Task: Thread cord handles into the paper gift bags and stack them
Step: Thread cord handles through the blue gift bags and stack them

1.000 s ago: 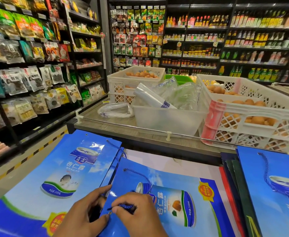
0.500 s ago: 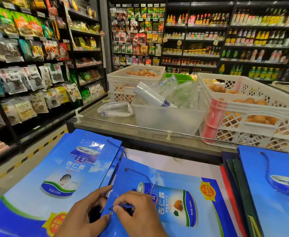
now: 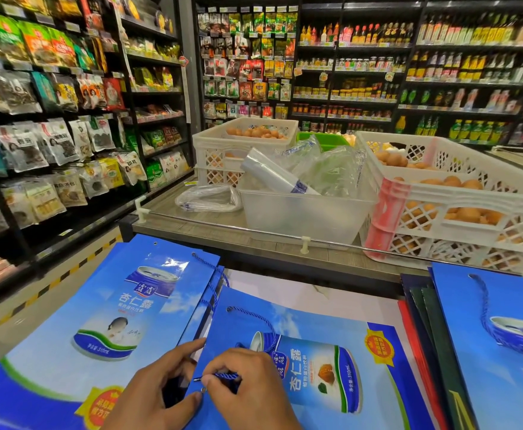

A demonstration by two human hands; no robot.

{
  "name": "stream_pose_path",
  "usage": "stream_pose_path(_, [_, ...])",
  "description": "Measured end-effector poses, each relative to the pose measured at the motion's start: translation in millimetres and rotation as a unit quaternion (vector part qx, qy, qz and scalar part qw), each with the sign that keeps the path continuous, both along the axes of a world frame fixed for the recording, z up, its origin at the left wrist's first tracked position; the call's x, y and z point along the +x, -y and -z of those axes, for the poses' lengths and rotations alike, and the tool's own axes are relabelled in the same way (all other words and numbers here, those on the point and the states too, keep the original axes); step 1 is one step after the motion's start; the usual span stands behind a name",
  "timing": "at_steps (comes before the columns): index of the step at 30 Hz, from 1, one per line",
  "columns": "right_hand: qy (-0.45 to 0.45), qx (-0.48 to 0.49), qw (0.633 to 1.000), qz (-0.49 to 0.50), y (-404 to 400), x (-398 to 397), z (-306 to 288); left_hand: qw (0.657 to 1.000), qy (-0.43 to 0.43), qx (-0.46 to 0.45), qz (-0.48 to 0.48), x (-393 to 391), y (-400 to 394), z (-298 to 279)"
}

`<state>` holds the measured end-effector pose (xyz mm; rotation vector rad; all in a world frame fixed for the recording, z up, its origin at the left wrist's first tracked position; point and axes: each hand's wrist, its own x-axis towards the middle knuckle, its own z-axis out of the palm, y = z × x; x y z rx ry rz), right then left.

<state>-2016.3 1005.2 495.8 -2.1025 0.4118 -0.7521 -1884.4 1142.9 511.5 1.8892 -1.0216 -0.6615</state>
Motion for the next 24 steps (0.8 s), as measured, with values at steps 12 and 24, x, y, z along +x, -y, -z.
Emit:
stream_pose_path(12, [0.012, 0.004, 1.000, 0.004, 2.4, -4.2, -3.9, 0.999, -0.034, -0.040, 0.013, 5.1, 2.9, 3.3])
stream_pose_path(24, [-0.004, 0.007, 1.000, -0.020, 5.0, -9.6, -3.0, 0.999, -0.015, -0.037, 0.020, 3.0, 4.2, 4.3])
